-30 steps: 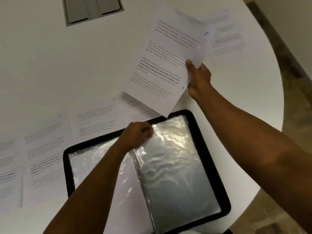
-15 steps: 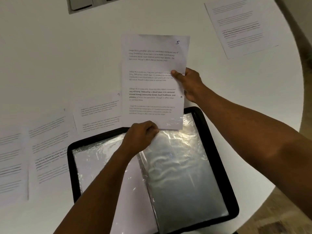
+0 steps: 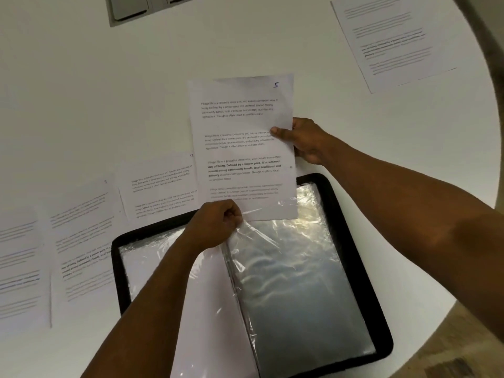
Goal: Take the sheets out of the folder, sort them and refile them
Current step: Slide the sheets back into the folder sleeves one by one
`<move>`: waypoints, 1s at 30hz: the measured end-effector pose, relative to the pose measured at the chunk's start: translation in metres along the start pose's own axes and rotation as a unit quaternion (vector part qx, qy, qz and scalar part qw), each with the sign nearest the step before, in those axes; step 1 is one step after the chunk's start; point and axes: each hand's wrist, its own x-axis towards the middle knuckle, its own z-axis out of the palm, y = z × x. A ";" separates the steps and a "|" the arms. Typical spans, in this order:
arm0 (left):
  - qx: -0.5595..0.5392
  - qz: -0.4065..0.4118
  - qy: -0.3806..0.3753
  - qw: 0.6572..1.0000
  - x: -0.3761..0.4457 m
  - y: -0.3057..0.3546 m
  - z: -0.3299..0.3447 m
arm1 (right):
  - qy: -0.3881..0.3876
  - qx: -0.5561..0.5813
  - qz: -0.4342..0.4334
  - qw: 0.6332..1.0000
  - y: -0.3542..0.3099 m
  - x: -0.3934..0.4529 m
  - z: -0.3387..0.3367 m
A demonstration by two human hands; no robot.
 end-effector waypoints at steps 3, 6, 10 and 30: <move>0.009 0.016 0.009 1.000 0.005 0.004 0.003 | -0.001 -0.019 0.002 1.000 0.001 0.005 0.003; 0.015 0.017 0.007 1.000 0.009 0.001 0.003 | 0.007 -0.034 -0.003 0.999 -0.004 0.010 -0.004; 0.050 -0.004 -0.013 0.999 0.008 -0.007 -0.005 | -0.011 -0.053 0.007 0.998 -0.014 0.014 -0.021; 0.074 0.018 0.000 0.997 0.022 0.000 0.007 | -0.127 -0.188 0.054 0.972 -0.013 0.019 -0.017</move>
